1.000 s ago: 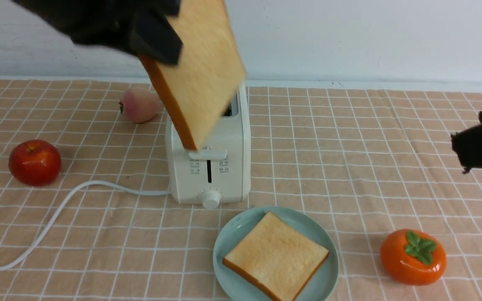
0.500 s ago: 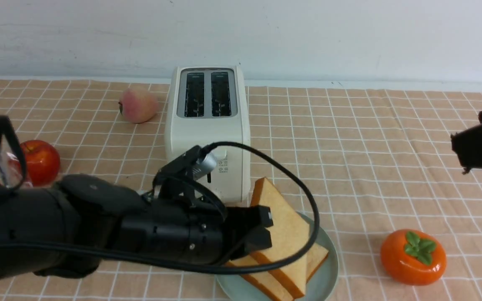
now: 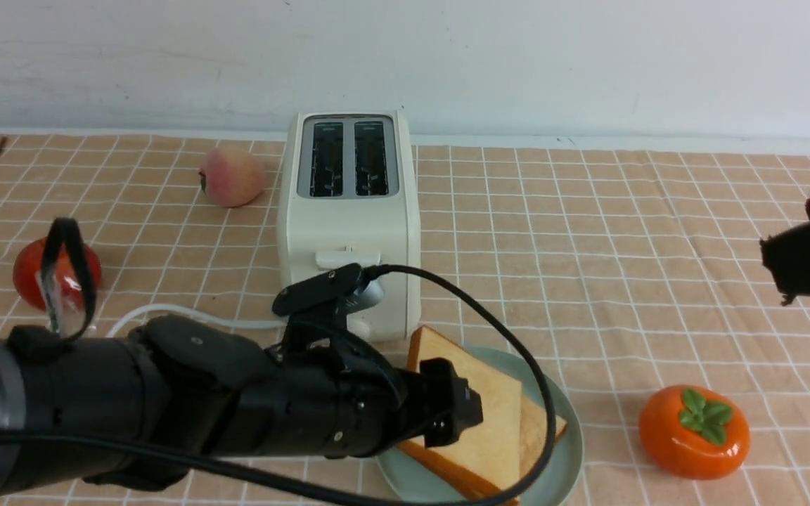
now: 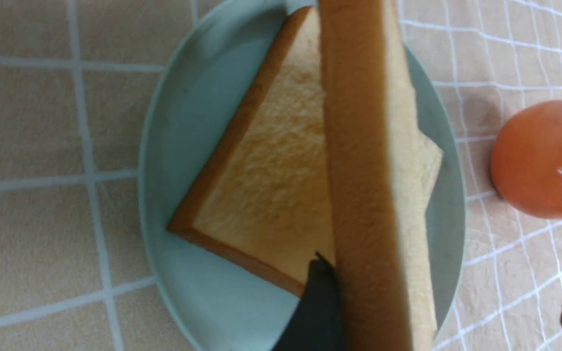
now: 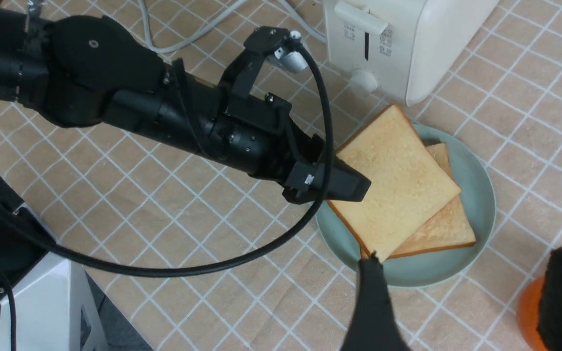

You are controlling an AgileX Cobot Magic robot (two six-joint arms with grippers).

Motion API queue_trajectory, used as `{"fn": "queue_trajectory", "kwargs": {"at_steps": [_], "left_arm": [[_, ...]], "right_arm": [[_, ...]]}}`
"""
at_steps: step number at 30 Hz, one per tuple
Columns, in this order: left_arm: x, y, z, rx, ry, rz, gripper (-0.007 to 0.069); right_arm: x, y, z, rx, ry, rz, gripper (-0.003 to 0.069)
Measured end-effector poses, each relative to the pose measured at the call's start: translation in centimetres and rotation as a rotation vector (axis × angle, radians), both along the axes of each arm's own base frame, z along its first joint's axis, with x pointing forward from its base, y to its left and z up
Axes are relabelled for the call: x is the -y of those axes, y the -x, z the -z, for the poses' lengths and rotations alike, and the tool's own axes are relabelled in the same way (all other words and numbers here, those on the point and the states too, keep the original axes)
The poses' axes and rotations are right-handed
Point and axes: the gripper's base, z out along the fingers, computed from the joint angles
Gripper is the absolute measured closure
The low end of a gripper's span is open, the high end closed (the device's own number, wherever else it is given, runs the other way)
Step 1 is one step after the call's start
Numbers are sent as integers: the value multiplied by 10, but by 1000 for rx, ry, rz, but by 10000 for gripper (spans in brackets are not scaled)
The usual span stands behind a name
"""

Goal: Take toasted bread from bread machine on light coffee tablecloth place on plate.

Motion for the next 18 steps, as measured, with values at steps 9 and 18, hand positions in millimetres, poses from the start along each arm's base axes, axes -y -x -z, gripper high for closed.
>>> {"fn": "queue_trajectory", "kwargs": {"at_steps": [9, 18], "left_arm": [[-36, 21, -27, 59, -164, 366, 60], [-104, 17, -37, -350, -389, 149, 366]], "right_arm": [[0, 0, 0, -5, 2, -3, 218], [4, -2, 2, -7, 26, 58, 240]]}}
